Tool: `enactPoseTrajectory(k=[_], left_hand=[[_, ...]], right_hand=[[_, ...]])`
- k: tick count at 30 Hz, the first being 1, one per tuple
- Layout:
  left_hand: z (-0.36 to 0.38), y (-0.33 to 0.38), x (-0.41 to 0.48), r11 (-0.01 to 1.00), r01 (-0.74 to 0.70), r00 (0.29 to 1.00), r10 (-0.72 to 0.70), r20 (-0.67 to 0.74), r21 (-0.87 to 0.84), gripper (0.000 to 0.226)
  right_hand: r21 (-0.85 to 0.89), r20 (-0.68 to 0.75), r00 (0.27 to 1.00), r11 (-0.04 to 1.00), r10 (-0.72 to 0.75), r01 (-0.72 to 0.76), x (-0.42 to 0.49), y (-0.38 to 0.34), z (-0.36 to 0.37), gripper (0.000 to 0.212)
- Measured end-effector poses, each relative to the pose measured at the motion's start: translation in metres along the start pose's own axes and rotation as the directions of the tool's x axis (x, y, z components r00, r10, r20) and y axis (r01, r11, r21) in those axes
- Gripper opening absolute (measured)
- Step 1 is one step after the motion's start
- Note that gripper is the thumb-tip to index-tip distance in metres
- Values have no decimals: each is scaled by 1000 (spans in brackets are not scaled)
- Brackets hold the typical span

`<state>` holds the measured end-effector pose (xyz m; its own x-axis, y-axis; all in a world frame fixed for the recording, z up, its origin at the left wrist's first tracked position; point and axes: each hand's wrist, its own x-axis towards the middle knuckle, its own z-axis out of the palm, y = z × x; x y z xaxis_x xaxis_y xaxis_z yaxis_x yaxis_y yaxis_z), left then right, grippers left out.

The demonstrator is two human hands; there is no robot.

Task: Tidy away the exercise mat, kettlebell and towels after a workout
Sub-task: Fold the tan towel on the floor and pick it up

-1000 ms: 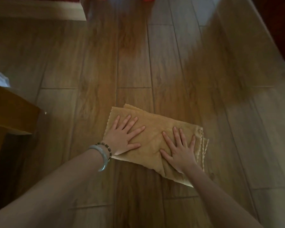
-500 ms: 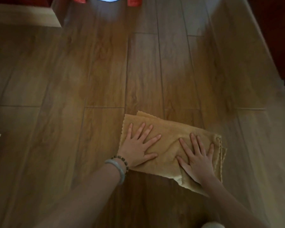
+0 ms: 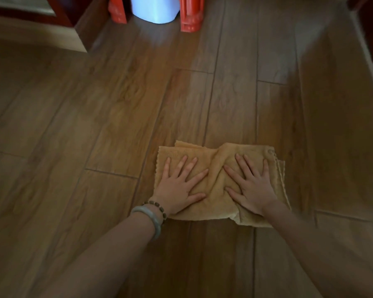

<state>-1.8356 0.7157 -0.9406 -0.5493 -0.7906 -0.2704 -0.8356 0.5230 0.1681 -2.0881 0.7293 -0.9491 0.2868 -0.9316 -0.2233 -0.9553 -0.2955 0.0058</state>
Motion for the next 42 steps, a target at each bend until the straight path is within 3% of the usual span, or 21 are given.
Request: enactPoseTrajectory(k=[5,10,13,17,22,27,33,37,42], left_hand=[[4,-1,7,1000,7,1000,-7,-27,23,66],[0,2,5,997,52,998,-53,15,52,64],[0,-13,-8,986,168,985,-168,28,20,63],[-2,-66,-32,959,284,958,-284,50,4,64],[-10,-149,-50,955,295,955,-295,30,10,65],[-36,-239,-9,974,227,974,-227,17,-3,66],[-78,-313,85,993,99,995,-100,4,71,73],[-107,-331,159,989,-73,995,65,70,129,77],[-144,-330,226,880,-349,933,295,206,322,82]], right_hand=[[-70,34,967,965,-251,253,37,20,-12,64],[-66,80,959,959,-270,276,43,21,-22,64],[-58,100,958,960,-268,275,44,15,-26,65],[-43,113,951,955,-288,295,74,-26,-35,67],[-18,95,949,952,-301,304,125,-91,-46,69],[35,36,985,985,-171,170,181,-131,-48,66],[112,-19,994,988,105,-103,254,-141,-62,66],[181,-47,938,927,343,-329,281,-137,-65,65],[186,45,893,874,449,-449,287,-135,-74,69]])
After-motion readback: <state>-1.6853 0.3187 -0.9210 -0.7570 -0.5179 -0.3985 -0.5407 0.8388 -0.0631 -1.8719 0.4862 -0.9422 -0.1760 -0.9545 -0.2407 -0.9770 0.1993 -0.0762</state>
